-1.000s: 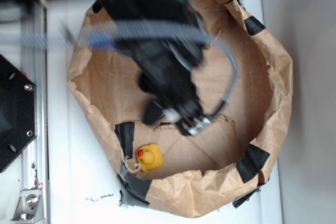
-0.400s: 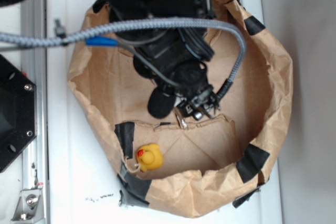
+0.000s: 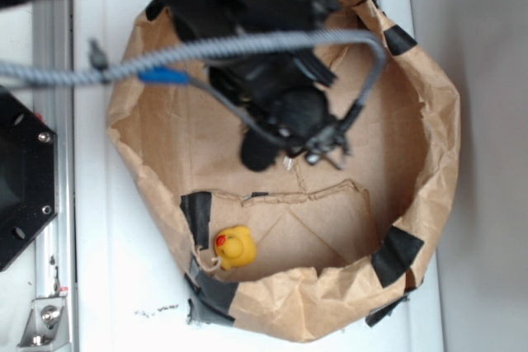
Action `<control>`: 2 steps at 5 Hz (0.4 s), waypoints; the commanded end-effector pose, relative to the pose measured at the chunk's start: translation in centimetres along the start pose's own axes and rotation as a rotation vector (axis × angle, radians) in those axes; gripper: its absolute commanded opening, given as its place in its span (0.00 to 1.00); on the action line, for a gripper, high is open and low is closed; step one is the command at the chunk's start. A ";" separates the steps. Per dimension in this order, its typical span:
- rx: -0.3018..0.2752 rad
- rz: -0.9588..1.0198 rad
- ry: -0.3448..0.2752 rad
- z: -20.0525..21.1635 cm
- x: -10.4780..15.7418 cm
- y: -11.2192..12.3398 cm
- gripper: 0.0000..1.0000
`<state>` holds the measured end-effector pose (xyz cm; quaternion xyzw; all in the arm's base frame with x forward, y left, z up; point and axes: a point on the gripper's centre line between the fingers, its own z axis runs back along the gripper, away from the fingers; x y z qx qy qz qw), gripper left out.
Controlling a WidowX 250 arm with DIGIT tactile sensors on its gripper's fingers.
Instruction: Grab the silver keys.
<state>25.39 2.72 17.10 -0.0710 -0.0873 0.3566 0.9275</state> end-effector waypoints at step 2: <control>0.058 -0.028 -0.147 -1.1 0.9 -1.3 0.00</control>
